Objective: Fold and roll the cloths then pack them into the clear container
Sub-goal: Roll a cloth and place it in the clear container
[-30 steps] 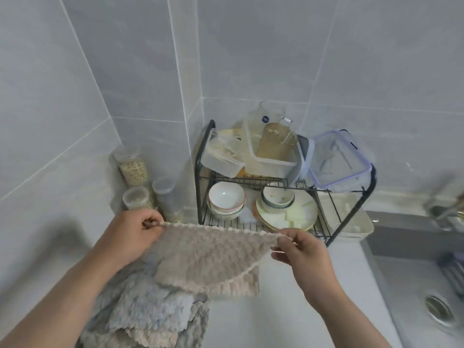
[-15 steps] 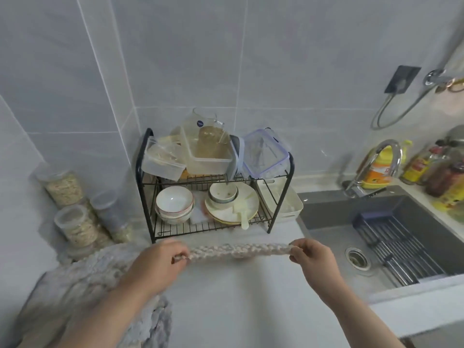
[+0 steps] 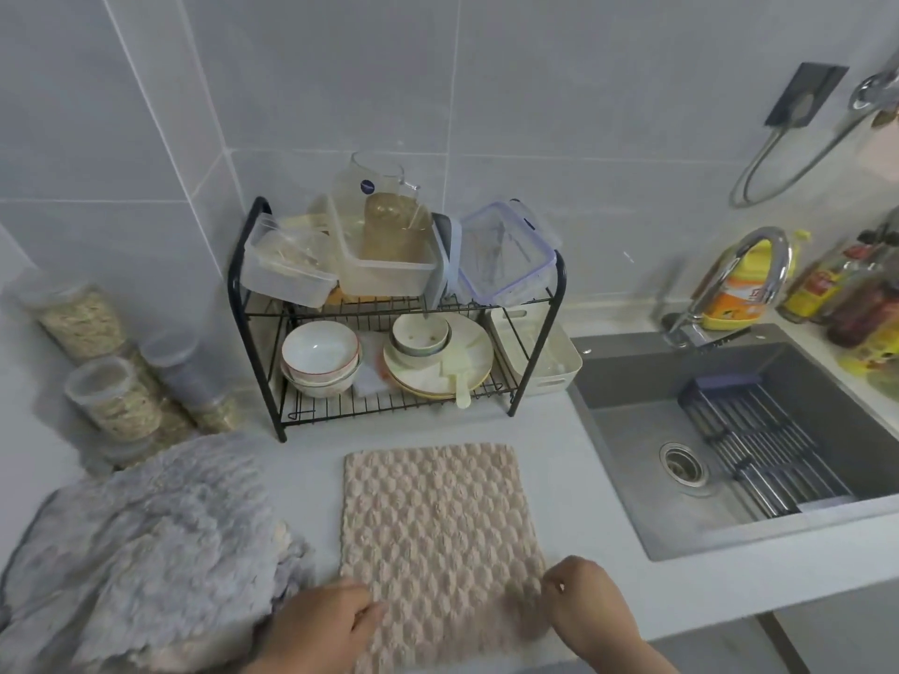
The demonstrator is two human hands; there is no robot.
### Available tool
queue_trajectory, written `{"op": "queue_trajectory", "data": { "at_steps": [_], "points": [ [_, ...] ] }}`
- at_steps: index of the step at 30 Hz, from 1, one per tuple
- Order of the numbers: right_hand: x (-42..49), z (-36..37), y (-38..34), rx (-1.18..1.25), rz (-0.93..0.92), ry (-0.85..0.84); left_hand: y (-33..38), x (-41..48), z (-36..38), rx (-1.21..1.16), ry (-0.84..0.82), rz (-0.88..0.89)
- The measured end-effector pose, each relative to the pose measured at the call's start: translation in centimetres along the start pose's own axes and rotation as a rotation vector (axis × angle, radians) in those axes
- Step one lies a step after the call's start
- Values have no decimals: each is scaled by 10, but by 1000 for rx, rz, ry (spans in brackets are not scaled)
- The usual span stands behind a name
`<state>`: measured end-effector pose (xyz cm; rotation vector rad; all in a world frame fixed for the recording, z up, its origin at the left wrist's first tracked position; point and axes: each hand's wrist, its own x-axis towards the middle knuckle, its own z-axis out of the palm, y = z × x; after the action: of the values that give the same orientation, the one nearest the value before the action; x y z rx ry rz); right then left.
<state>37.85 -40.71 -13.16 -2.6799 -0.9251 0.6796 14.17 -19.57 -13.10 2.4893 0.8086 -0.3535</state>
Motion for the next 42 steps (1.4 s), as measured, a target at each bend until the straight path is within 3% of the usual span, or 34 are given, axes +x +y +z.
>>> {"op": "queue_trajectory", "data": {
  "at_steps": [2,5,7,15,17,19,21,23,26,30,36,42],
  "points": [
    [10,1,-7,-164,-142,32,-1,14,-4,4,44,66],
    [29,12,-22,-274,-305,-216,-3,35,3,119,-86,93],
    [40,19,-28,-381,-325,-350,-5,39,11,206,-123,71],
    [68,14,-33,-443,-315,-404,-8,50,17,235,-152,-8],
    [70,3,-36,-351,-379,-298,-6,54,11,212,-87,40],
    [80,-13,-42,-210,-401,-124,-7,64,-1,146,92,115],
    [106,-29,-49,-140,-347,0,-17,90,-16,90,265,105],
    [142,-37,-54,-128,-246,73,-31,122,-28,82,333,26],
    [184,-31,-61,-135,-165,125,-43,160,-35,139,314,-85],
    [203,-6,-60,-221,-225,70,-44,176,-34,248,315,-120],
    [208,7,-50,88,-324,201,-61,193,-48,31,264,-128],
    [217,1,-49,252,-350,175,-66,201,-58,62,247,-96]
  ]
}}
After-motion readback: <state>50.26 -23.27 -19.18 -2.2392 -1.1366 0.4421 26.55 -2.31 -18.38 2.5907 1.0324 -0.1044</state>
